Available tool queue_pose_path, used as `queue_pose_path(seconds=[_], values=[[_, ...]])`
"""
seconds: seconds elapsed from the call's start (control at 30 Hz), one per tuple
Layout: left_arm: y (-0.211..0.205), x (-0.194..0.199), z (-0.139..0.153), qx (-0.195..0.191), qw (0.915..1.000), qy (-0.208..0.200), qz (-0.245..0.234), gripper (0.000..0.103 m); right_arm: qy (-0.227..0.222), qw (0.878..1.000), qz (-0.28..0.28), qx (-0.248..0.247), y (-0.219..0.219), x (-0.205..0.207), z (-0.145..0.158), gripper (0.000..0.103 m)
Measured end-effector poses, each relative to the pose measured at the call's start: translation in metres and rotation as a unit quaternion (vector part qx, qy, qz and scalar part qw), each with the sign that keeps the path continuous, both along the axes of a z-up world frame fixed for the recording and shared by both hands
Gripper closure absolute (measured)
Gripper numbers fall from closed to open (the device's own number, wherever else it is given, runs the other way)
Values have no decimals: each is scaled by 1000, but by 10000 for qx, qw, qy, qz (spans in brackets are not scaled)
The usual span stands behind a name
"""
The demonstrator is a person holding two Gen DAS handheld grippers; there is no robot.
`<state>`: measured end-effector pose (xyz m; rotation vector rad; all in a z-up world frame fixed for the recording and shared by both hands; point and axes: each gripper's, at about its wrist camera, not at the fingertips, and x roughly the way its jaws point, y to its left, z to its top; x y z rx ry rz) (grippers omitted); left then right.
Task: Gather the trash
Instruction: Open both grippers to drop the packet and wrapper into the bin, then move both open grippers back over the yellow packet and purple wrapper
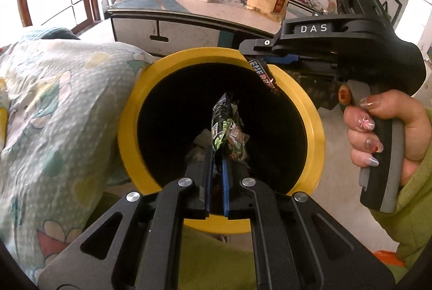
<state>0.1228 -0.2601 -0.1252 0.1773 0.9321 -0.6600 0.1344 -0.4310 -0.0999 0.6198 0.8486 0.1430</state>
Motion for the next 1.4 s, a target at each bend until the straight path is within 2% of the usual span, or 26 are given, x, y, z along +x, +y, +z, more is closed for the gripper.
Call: queue_pose_path(seconds=[0.2,0.27,0.3,0.33,0.37,0.47,0.5,0.57,0.63,0.7,0.97,1.4], values=[[3,0,-1,-33,10000,36,-18,101,44,10000,-5,59,-3,0,-3,85],[3,0,2,-96,9999,26,-60,97,49,10000,-3,44,-3,1,-2,83],[2,0,3,-115,9999,-3,-63,84,38,10000,-1,8,-3,1,-1,82],[2,1,4,-136,9999,-21,-59,66,30,10000,2,-3,-2,0,0,80],[4,0,6,-192,9998,-40,-53,60,28,10000,-3,-16,-2,0,0,75],[7,-4,10,-257,9996,-125,-23,52,18,10000,-11,0,-3,0,2,72],[10,-5,12,-278,9995,-146,6,45,20,10000,-13,-13,-3,0,3,71],[16,-7,15,-369,9991,-176,81,34,12,10000,-35,-40,-2,-1,4,63],[22,-8,18,-440,9987,-191,186,19,-24,9999,-75,-83,-2,-3,7,55],[29,-9,22,-470,9981,-221,341,11,-78,9997,-118,-193,-1,-5,11,50],[49,-14,43,-547,9949,-545,650,11,-314,9982,-89,-504,13,-9,31,39],[90,-22,74,-698,9835,-1089,1261,11,-684,9942,253,-797,48,-16,60,32]])
